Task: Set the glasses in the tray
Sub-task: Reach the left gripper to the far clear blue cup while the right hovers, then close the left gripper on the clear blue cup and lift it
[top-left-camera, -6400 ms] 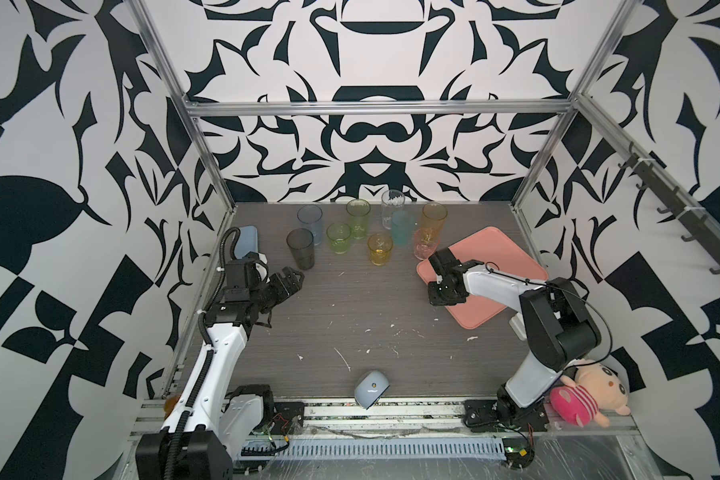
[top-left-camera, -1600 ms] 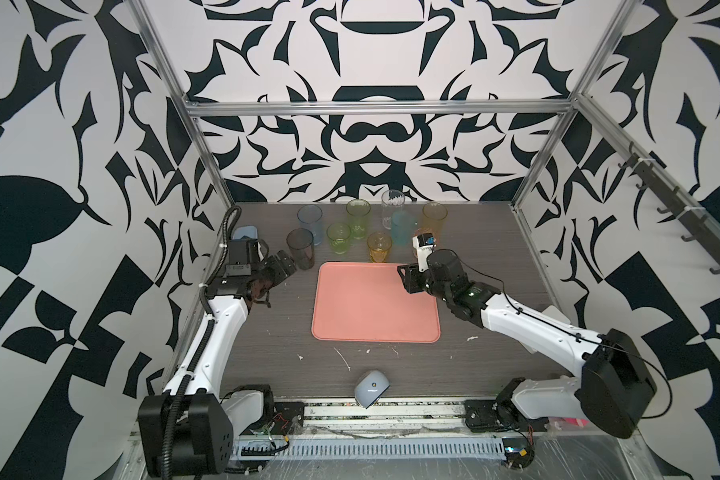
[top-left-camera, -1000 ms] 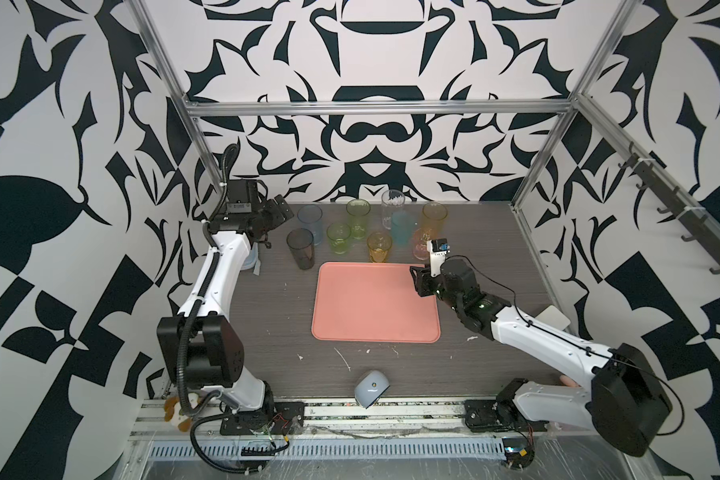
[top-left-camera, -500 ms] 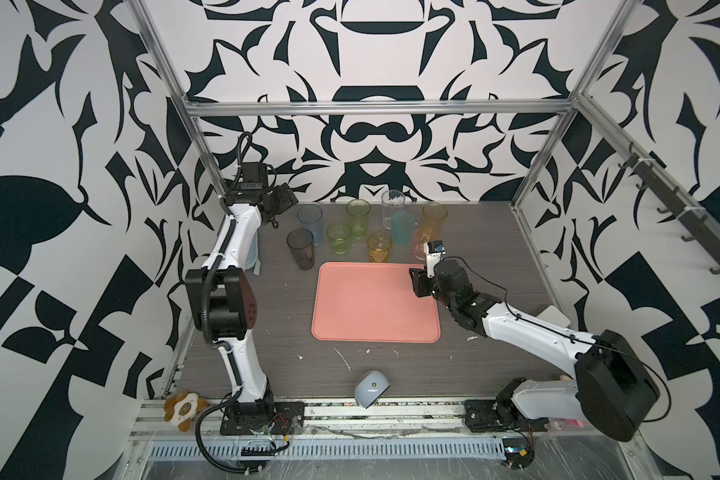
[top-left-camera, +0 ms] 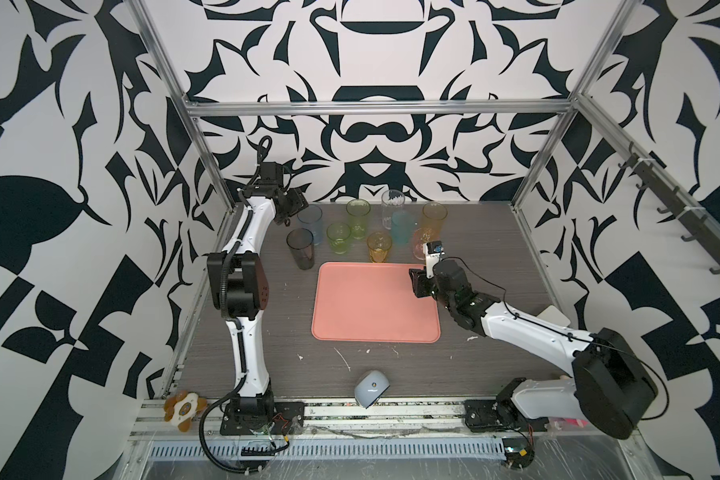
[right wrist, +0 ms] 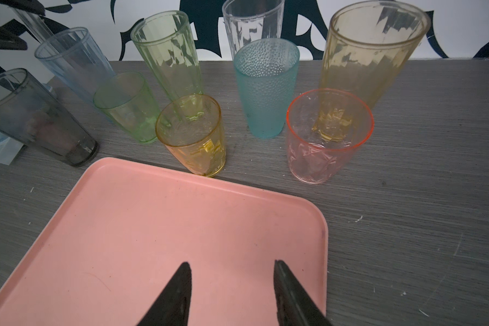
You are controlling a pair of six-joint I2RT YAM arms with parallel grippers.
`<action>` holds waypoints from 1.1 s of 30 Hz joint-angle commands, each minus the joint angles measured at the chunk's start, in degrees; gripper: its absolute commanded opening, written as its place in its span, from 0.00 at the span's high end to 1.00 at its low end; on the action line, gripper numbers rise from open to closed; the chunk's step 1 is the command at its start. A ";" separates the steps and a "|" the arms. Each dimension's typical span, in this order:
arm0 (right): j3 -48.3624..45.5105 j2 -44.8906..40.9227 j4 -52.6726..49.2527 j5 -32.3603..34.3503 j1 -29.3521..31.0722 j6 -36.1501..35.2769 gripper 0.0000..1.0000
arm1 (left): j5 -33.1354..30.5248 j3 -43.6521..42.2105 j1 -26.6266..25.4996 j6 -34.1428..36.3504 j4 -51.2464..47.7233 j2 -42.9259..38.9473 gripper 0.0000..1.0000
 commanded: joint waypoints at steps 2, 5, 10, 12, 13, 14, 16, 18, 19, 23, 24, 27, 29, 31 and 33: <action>1.40 -0.23 1.77 0.73 -0.23 -0.15 0.50 | -0.47 3.58 -0.88 1.13 -4.68 2.64 0.27; 1.54 -0.12 1.67 0.69 -0.18 -0.12 0.50 | -1.33 4.06 -1.22 1.51 -4.71 3.63 0.31; 1.63 0.13 1.68 0.79 -0.23 -0.11 0.51 | -1.92 4.71 -1.17 1.93 -6.55 4.89 0.40; 1.71 0.24 1.59 0.78 -0.19 -0.08 0.51 | -2.27 4.99 -1.21 2.13 -6.89 5.47 0.44; 1.70 0.31 1.64 0.75 -0.24 -0.08 0.51 | -2.53 5.26 -1.18 2.26 -7.14 5.82 0.46; 1.72 0.47 1.59 0.82 -0.23 -0.10 0.51 | -2.78 5.50 -1.16 2.38 -7.38 6.08 0.47; 1.81 0.60 1.49 0.77 -0.23 -0.05 0.51 | -3.07 5.90 -1.16 2.57 -7.74 6.61 0.49; 1.87 0.74 1.41 0.75 -0.22 -0.02 0.51 | -3.28 6.27 -1.23 2.79 -8.11 6.97 0.53; 1.89 0.83 1.50 0.74 -0.24 0.01 0.51 | -3.57 6.51 -1.15 2.83 -8.31 7.17 0.54; 2.07 1.05 1.47 0.73 -0.16 -0.01 0.51 | -4.33 7.47 -1.21 3.18 -9.09 7.94 0.58; 2.04 1.17 1.32 0.71 -0.24 -0.04 0.51 | -4.38 7.69 -1.15 3.27 -9.19 8.07 0.59; 2.09 1.18 1.29 0.72 -0.24 -0.01 0.51 | -4.73 8.46 -1.15 3.61 -9.63 8.43 0.63; 2.11 1.11 1.23 0.69 -0.23 -0.03 0.52 | -4.99 8.72 -1.17 3.76 -9.89 8.60 0.67; 2.25 1.16 1.18 0.72 -0.22 -0.04 0.52 | -5.43 8.82 -1.16 3.88 -9.99 8.60 0.69; 2.31 1.18 0.98 0.66 -0.20 0.01 0.52 | -5.83 8.89 -1.15 3.98 -10.00 8.60 0.73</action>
